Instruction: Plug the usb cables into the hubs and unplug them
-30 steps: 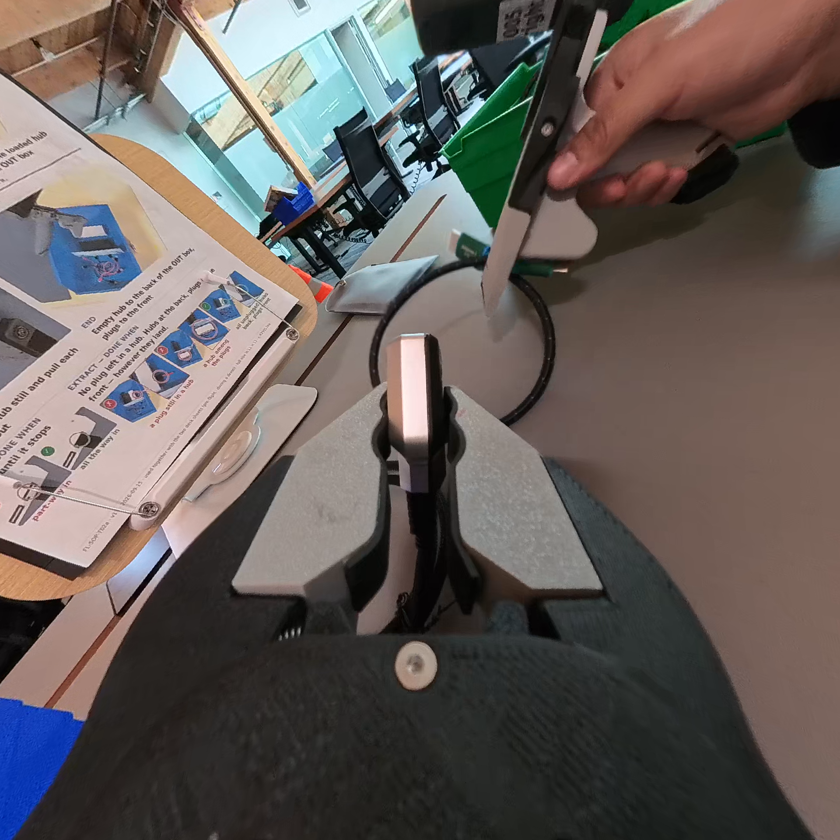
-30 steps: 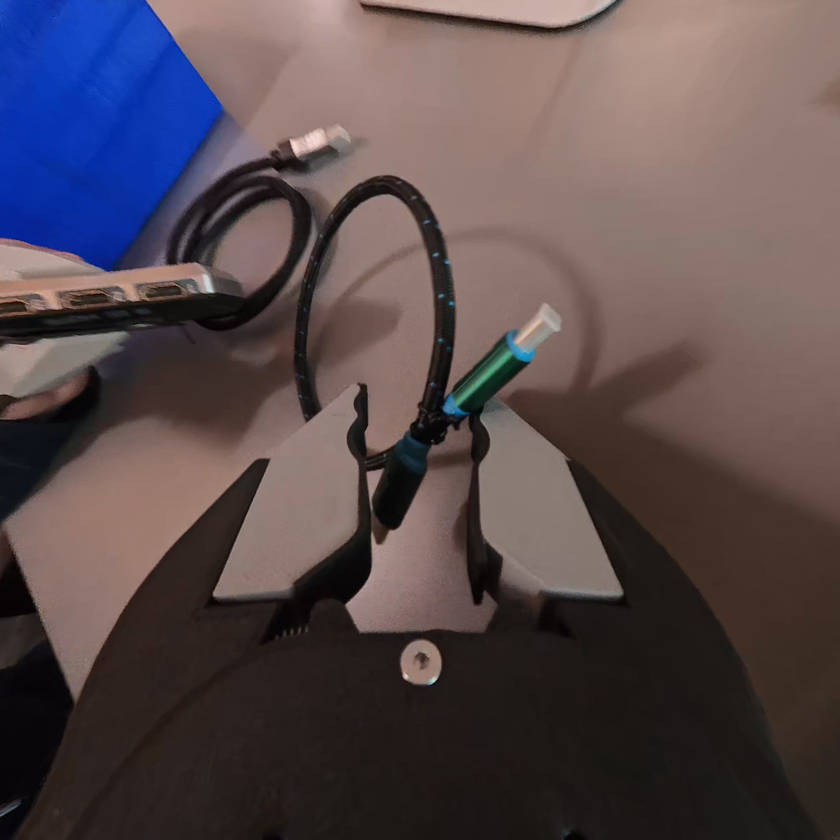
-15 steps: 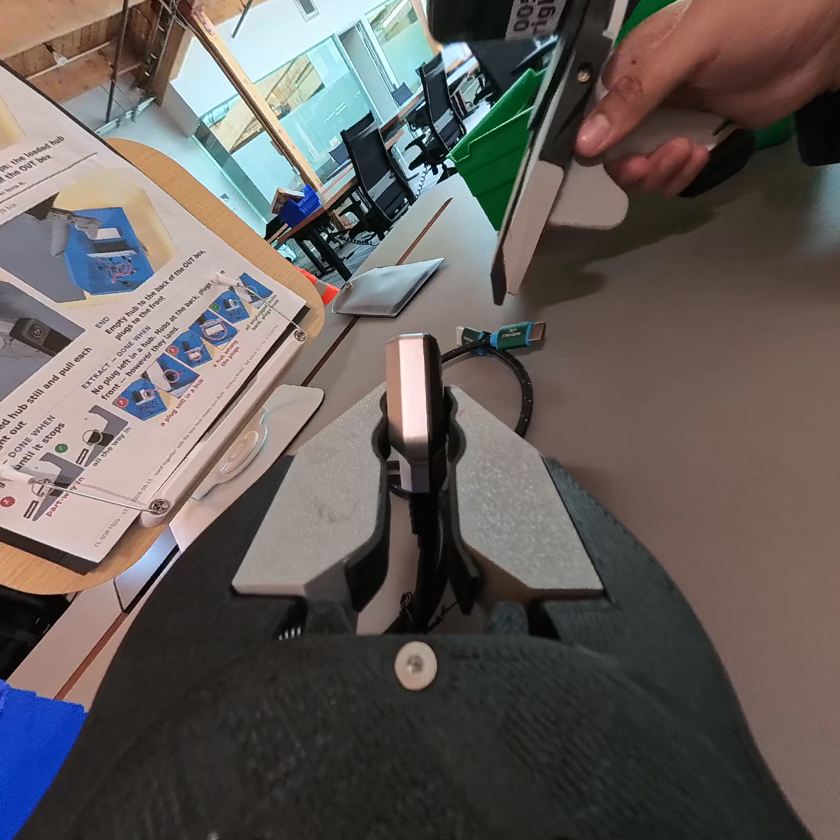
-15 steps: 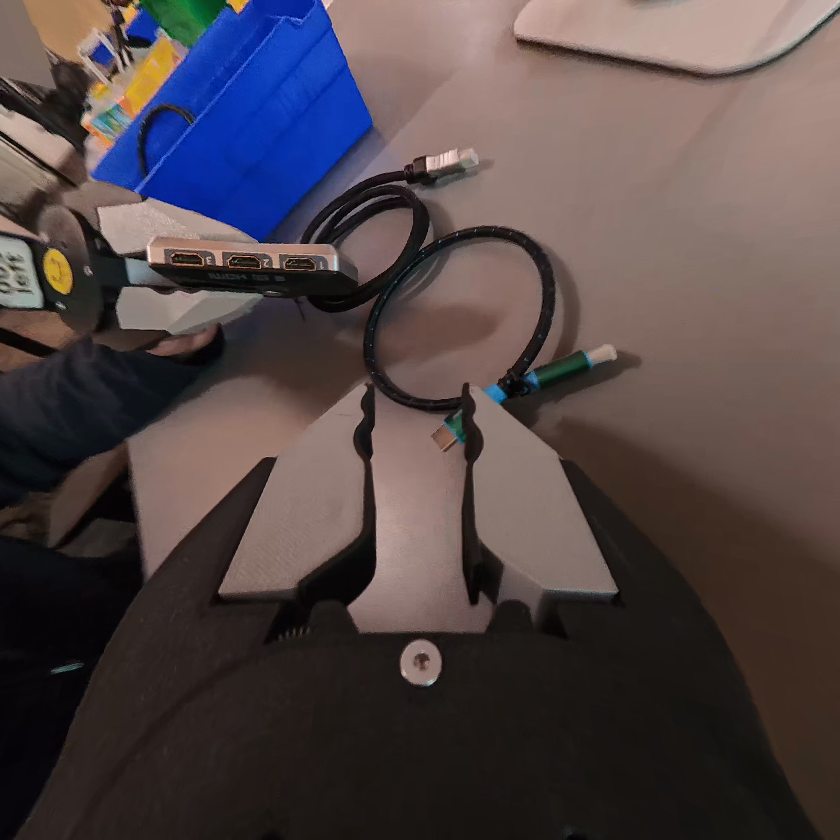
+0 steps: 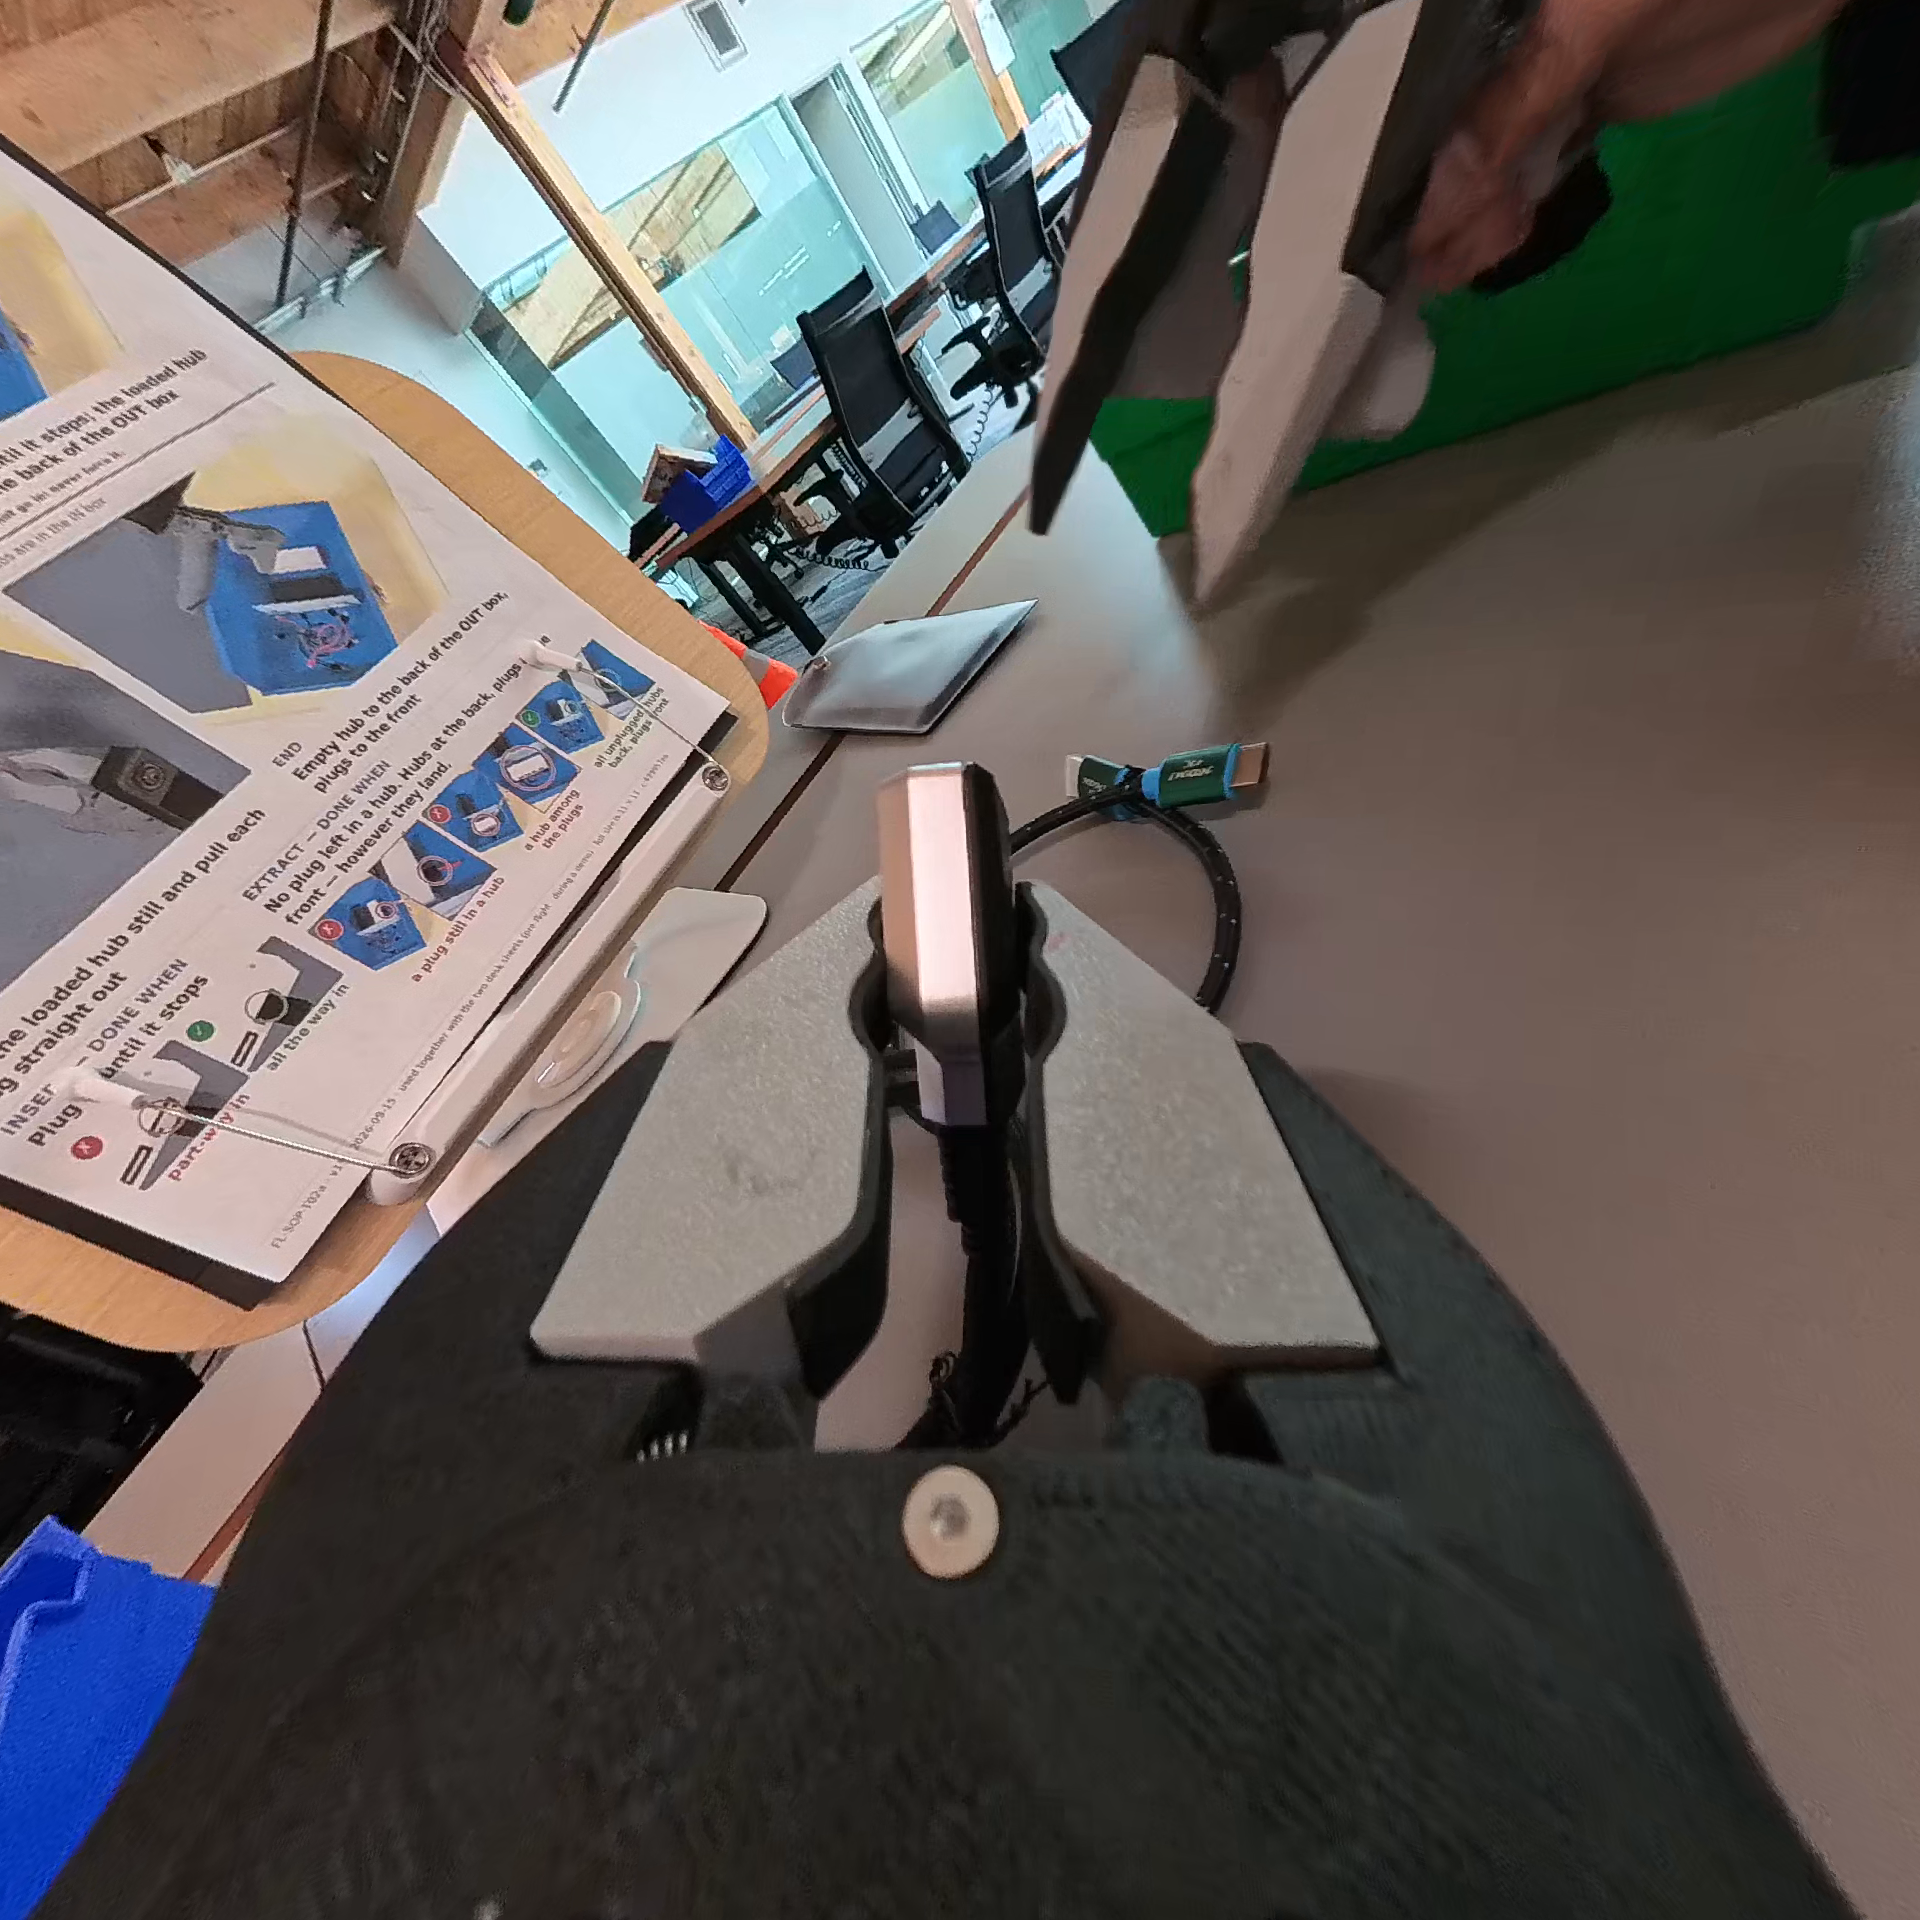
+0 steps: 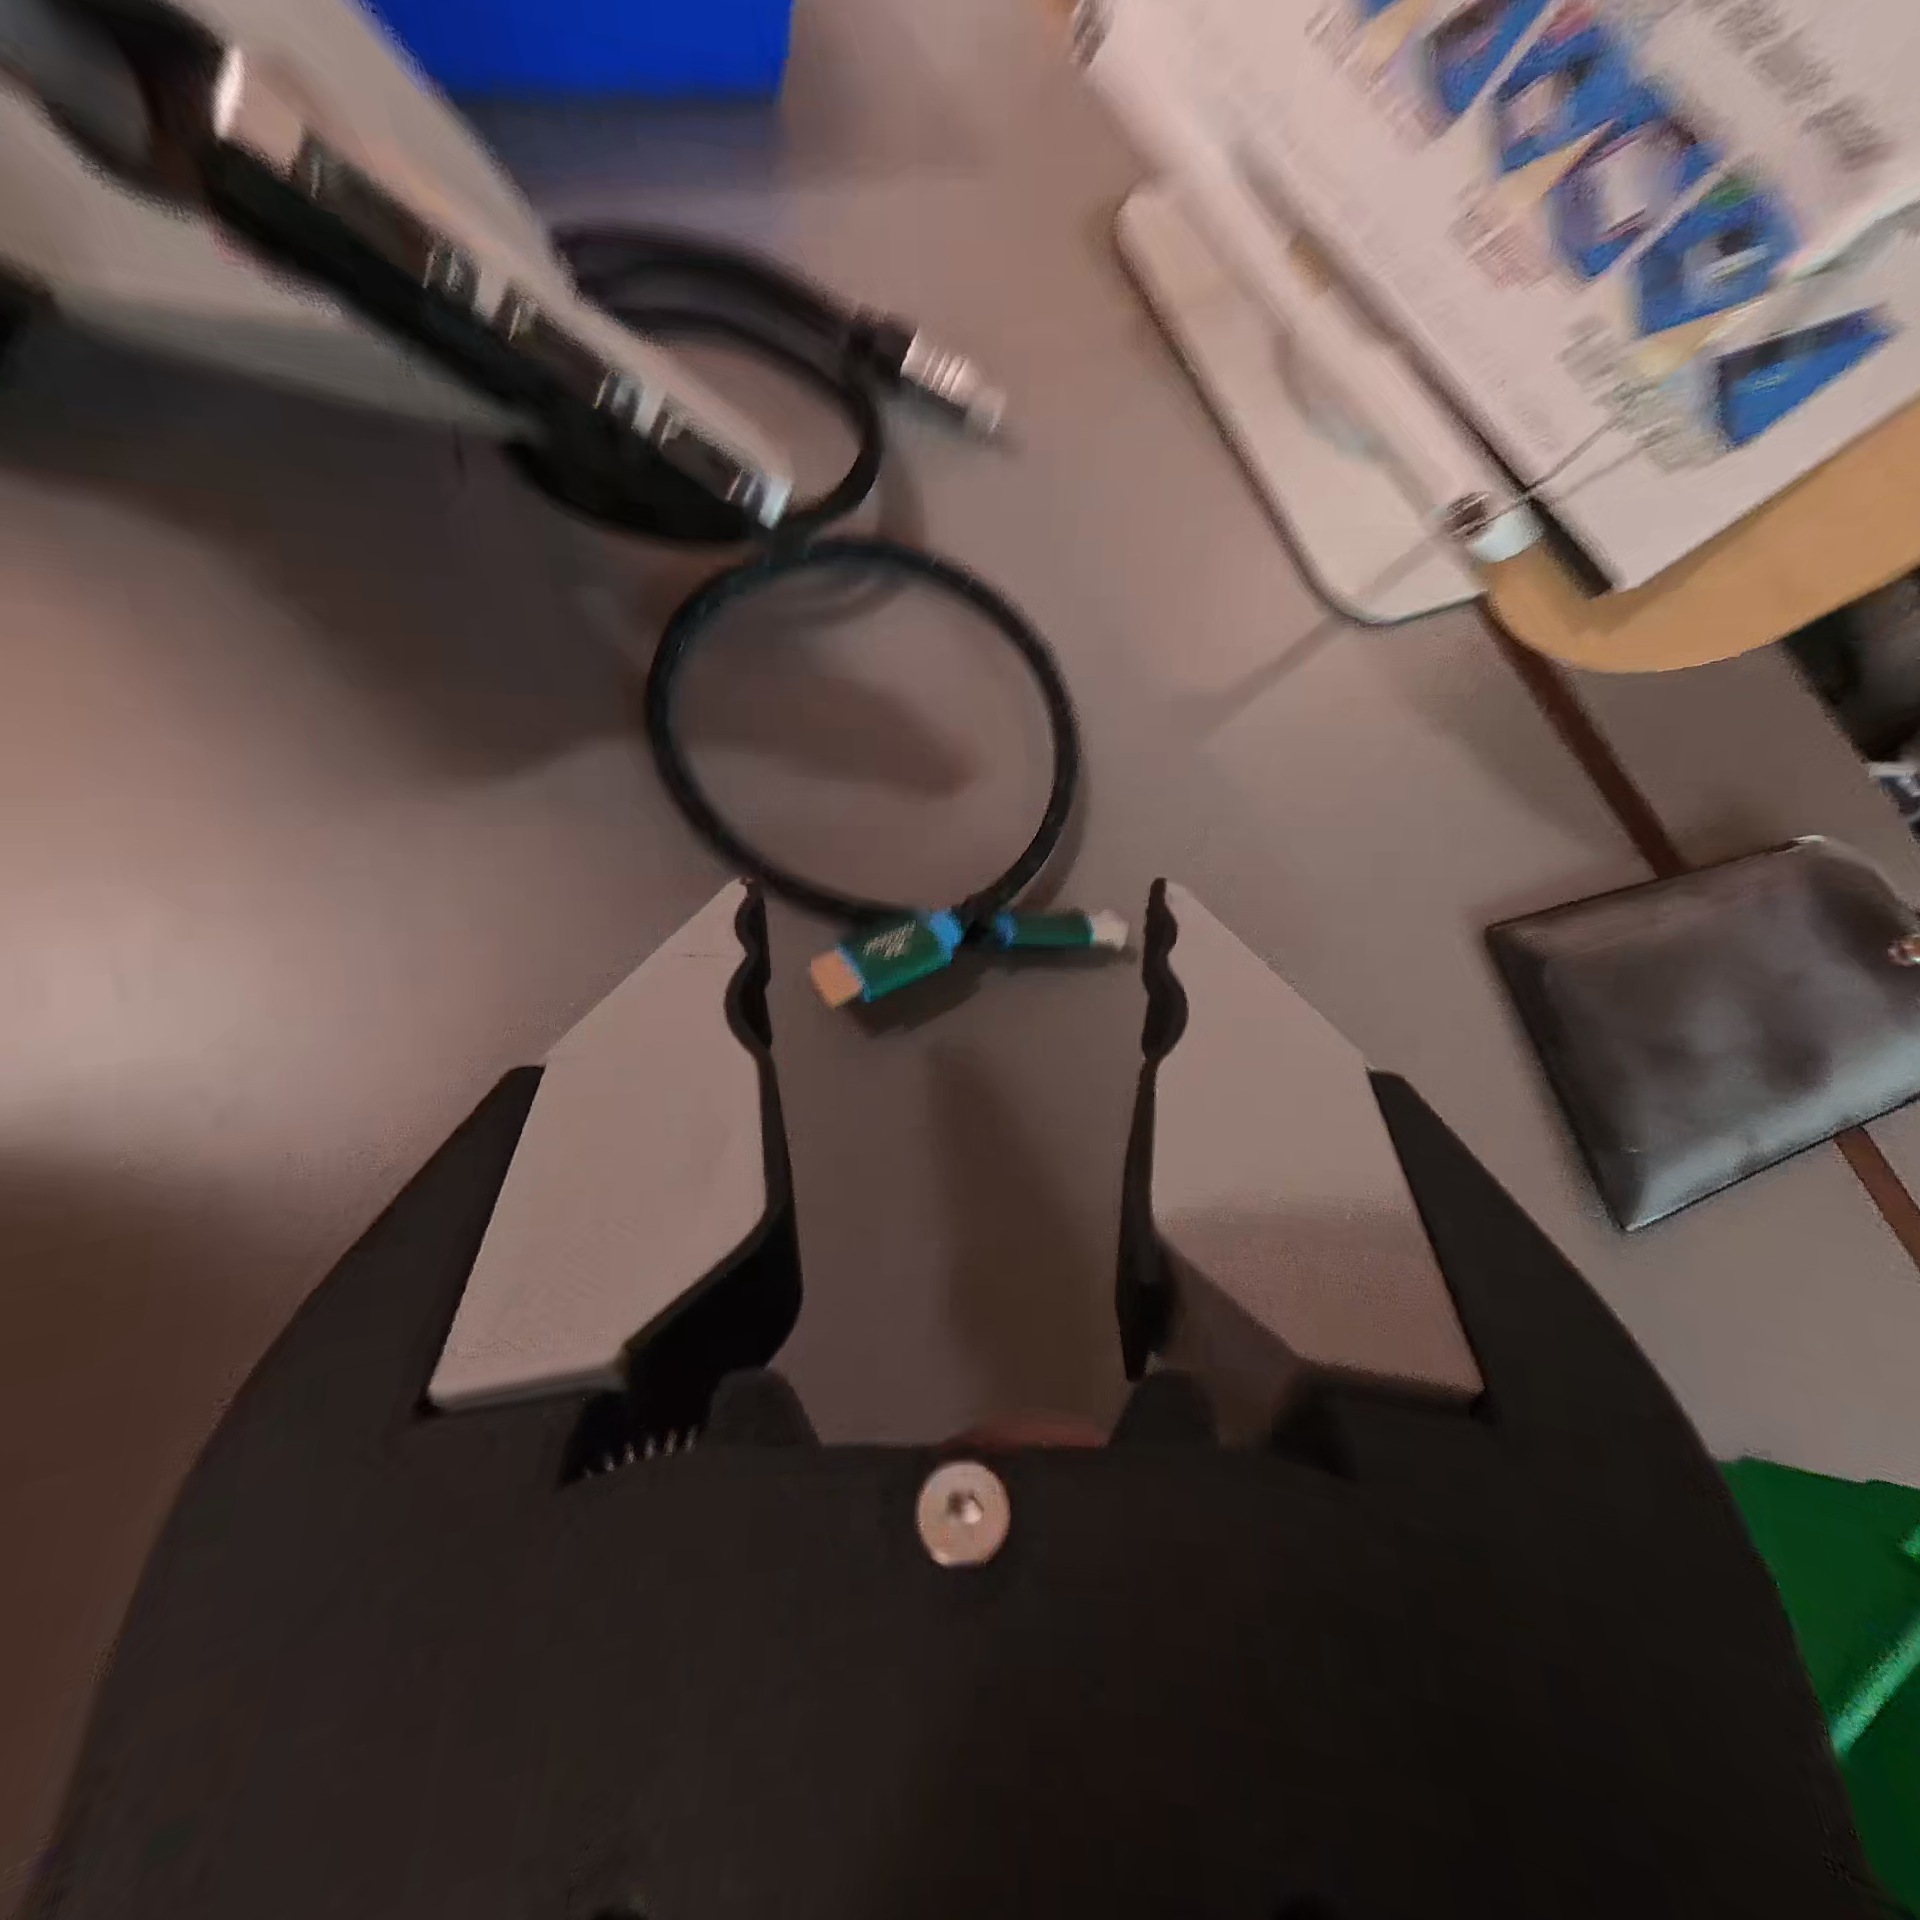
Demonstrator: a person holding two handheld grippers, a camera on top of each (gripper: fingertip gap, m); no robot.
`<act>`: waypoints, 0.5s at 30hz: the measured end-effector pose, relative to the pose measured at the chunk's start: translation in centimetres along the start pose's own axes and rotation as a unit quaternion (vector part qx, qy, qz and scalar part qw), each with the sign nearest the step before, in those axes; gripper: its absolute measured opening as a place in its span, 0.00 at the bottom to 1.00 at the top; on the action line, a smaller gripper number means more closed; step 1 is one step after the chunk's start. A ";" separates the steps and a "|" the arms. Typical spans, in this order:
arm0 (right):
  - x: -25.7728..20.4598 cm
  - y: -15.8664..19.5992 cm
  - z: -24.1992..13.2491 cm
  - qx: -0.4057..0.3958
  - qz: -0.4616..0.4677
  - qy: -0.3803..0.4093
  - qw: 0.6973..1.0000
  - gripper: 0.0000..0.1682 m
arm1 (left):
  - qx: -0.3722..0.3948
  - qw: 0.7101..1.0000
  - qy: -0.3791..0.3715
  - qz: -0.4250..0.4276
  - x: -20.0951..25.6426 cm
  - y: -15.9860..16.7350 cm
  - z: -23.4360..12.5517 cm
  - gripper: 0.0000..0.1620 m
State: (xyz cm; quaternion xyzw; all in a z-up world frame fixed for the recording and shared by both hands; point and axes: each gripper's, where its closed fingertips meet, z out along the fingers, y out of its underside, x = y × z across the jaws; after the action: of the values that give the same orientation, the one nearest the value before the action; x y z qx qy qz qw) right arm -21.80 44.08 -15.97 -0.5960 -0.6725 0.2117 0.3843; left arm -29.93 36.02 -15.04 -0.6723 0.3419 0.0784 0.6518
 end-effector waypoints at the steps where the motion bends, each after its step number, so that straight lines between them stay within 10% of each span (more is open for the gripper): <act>1: -0.5 0.8 0.1 -0.039 -0.023 -0.013 0.999 0.42 | 0.000 1.000 0.000 -0.001 0.0 0.0 0.0 0.12; 7: 0.4 5.2 0.5 -0.193 -0.224 0.014 0.955 0.46 | -0.004 1.000 0.004 -0.002 0.0 0.2 0.1 0.12; 15: 0.8 5.9 3.5 -0.180 -0.311 0.018 0.933 0.47 | 0.009 1.000 0.005 0.008 0.3 -0.6 0.0 0.12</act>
State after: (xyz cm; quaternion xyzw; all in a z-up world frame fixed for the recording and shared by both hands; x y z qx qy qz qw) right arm -20.70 46.65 -22.24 -0.4198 -0.8440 -0.0538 0.3295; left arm -29.35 35.85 -14.71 -0.6643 0.3510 0.0776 0.6553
